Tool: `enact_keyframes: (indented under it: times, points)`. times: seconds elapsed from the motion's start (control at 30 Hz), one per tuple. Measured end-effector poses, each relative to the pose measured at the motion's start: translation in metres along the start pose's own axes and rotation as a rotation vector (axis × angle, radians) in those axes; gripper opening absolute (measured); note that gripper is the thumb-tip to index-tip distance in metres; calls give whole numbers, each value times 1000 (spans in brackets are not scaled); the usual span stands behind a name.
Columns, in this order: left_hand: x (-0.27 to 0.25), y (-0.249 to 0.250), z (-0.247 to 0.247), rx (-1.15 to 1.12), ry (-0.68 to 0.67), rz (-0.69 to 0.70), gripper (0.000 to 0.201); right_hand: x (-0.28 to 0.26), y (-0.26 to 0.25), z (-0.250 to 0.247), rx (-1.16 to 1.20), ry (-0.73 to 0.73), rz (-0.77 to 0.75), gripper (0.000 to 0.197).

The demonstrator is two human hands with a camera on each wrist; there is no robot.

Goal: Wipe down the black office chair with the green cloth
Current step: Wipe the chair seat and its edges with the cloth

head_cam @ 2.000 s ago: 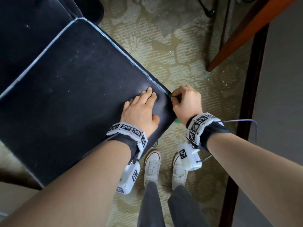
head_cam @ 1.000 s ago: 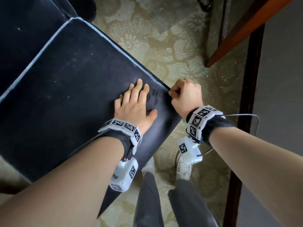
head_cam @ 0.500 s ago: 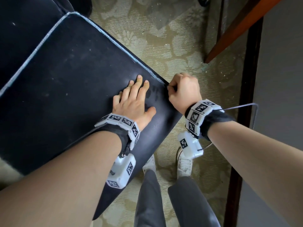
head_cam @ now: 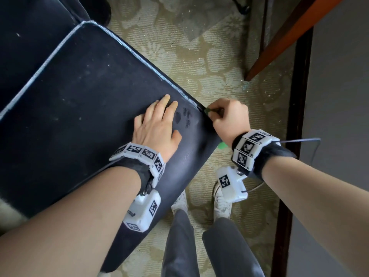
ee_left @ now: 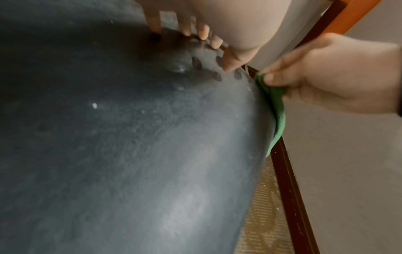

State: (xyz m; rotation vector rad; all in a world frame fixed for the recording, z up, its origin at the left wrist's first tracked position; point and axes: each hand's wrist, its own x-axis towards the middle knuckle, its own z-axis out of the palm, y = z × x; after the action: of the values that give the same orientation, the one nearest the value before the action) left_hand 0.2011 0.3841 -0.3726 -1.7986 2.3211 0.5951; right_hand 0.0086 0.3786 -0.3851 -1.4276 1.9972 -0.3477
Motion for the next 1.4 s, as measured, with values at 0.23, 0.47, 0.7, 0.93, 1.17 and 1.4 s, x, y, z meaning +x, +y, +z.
enact_keyframes:
  times: [0.23, 0.47, 0.7, 0.93, 1.17, 1.4]
  points:
    - [10, -2, -2, 29, 7, -59, 75, -4, 5, 1, -4, 37, 17, 2]
    - [12, 3, 4, 62, -19, -94, 85, 27, -31, 24, -178, -3, -145, 9]
    - [18, -10, -3, -15, -145, -90, 82, 13, -10, 15, -173, 6, -74, 6]
    - [16, -4, -2, -8, -137, -96, 84, 36, -36, 33, -178, 8, -148, 9]
    - [16, -11, -6, 3, -167, -58, 84, 26, -15, 25, -185, -22, -147, 6]
    - [14, -7, 0, 38, -119, -51, 88, 47, -48, 35, -202, -18, -186, 13]
